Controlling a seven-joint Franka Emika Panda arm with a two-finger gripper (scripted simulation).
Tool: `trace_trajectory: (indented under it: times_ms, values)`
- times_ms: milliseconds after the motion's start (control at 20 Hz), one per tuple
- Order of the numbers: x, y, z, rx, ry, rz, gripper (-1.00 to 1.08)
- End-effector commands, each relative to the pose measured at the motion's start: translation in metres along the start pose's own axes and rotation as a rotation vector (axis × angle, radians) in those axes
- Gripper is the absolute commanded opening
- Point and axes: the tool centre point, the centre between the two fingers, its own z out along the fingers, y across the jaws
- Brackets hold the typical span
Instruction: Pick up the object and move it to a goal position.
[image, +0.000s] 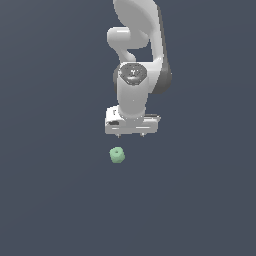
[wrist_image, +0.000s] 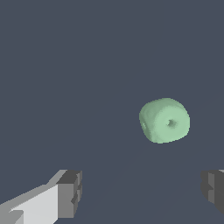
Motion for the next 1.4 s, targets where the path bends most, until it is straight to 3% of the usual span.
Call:
trace_trajectory:
  times_ms: [0,700,1350]
  values:
    - [0.0,0.0,0.0,0.0,0.0,0.0,1.0]
    - [0.002,-0.005,-0.01,-0.017,-0.001,-0.011,1.0]
    - [0.018,0.024,0.022,-0.011,0.02,-0.142,1.0]
